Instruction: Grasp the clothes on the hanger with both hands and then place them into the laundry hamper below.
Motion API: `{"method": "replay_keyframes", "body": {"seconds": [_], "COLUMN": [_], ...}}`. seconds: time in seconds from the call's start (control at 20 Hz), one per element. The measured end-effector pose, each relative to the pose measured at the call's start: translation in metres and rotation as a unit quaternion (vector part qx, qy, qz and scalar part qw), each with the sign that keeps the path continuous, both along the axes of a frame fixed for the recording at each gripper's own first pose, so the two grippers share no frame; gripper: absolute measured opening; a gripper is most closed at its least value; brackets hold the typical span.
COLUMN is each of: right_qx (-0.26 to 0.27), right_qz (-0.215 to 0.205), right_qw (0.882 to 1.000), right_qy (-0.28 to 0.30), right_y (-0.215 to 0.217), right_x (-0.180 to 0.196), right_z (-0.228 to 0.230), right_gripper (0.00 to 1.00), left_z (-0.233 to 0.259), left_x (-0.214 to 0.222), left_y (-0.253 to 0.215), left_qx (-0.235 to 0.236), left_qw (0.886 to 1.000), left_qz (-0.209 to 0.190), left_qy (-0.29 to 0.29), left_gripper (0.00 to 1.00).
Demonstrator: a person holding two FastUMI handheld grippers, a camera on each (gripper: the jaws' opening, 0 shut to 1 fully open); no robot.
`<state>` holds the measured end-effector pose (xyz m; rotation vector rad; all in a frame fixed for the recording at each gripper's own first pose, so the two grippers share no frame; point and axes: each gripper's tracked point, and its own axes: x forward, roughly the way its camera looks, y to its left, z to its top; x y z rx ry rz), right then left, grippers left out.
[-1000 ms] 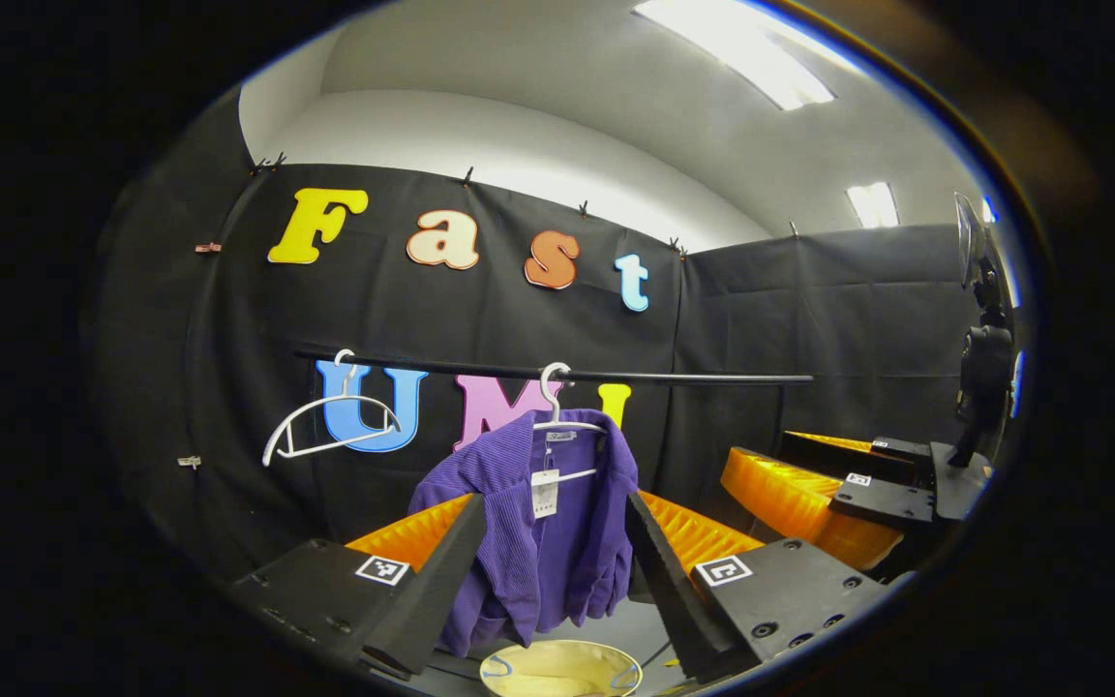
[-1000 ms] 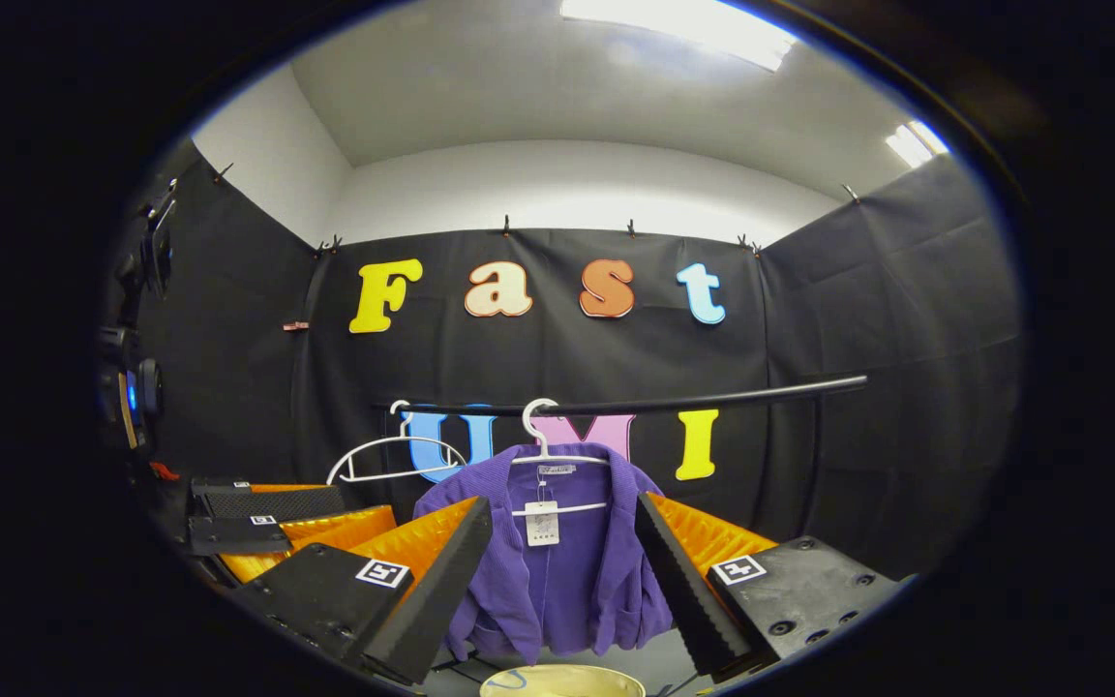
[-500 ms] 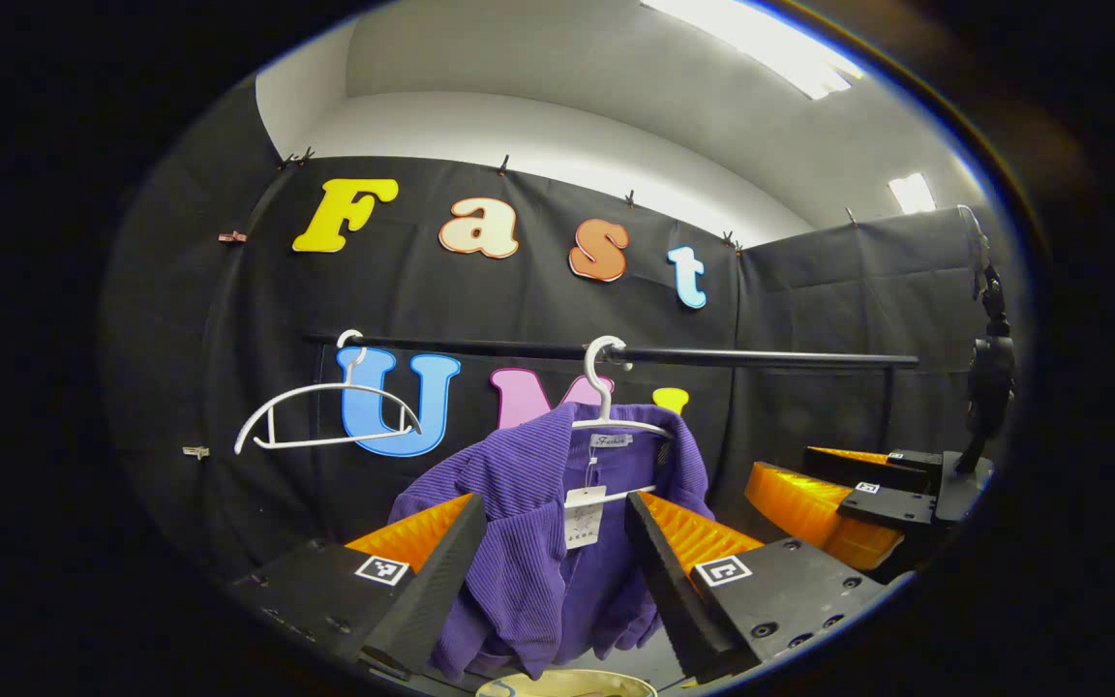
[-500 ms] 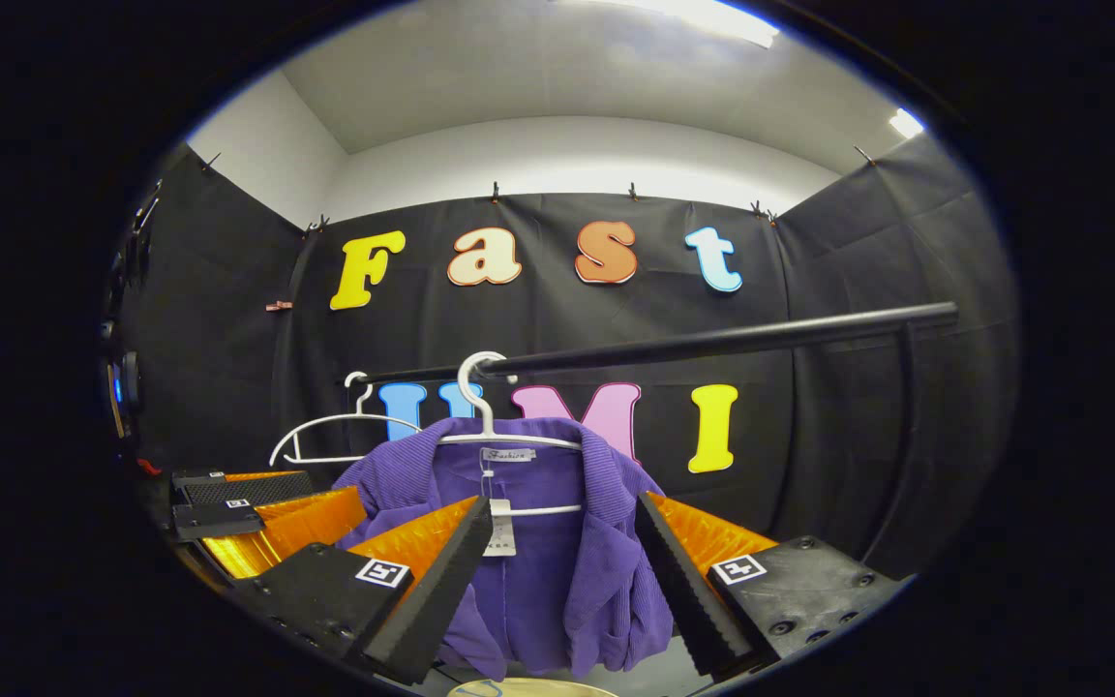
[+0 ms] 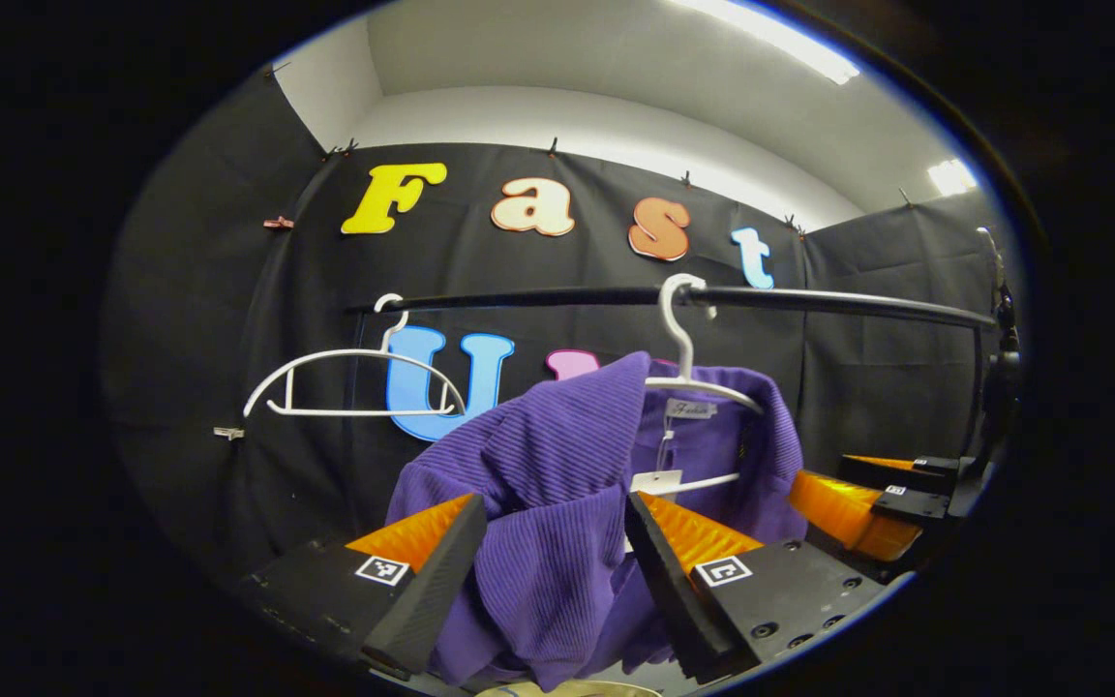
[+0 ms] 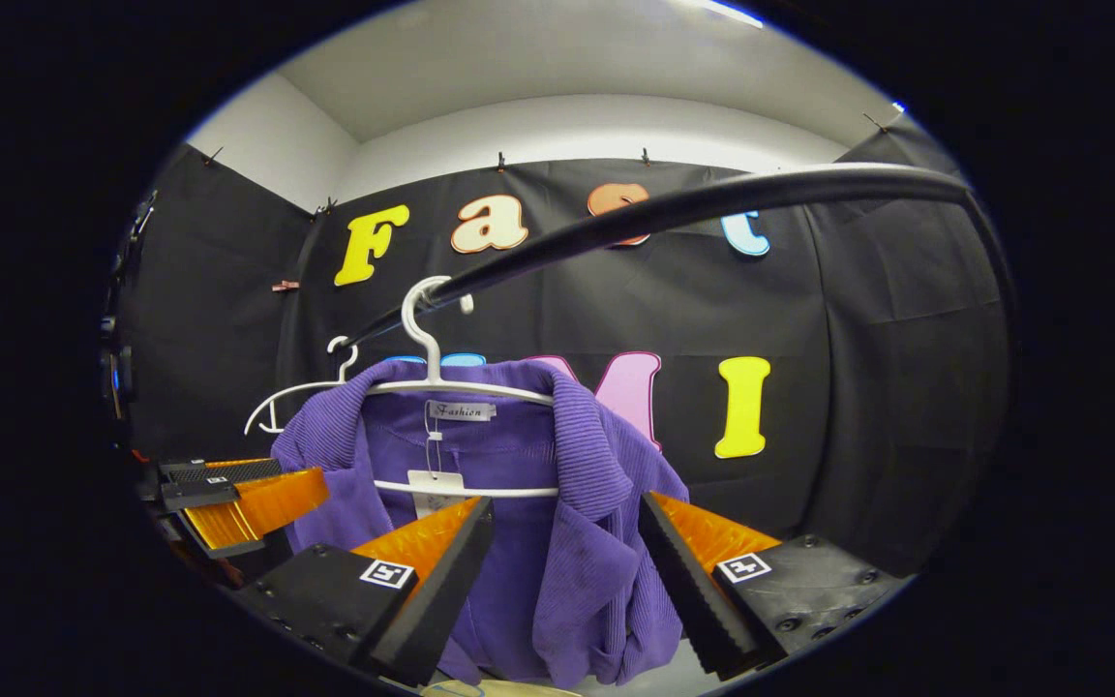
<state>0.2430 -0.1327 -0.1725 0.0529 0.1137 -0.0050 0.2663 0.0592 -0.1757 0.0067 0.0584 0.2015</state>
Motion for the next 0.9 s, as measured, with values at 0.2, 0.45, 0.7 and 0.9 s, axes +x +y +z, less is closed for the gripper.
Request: {"method": "replay_keyframes", "body": {"seconds": [0.2, 0.45, 0.7, 0.9], "right_qx": [0.007, 0.031, 0.052, 0.034], "right_qz": [0.022, 0.038, 0.052, 0.061], "right_qw": [1.000, 0.998, 0.997, 0.997], "right_qy": [0.016, 0.038, 0.038, 0.027], "right_y": [-0.003, 0.000, 0.001, -0.010], "right_x": [0.016, 0.032, 0.051, 0.078], "right_z": [-0.016, -0.041, -0.050, -0.063], "right_gripper": [0.98, 0.98, 0.97, 0.93], "left_z": [-0.018, -0.019, -0.028, -0.023], "left_x": [0.017, 0.034, 0.053, 0.071], "left_y": [0.003, -0.029, -0.022, -0.005], "left_qx": [-0.031, -0.051, -0.057, -0.065], "left_qw": [0.999, 0.998, 0.998, 0.997], "left_qz": [-0.001, -0.026, 0.009, 0.041], "left_qy": [0.019, 0.014, 0.013, -0.002], "left_gripper": [0.91, 0.91, 0.93, 0.87]}}
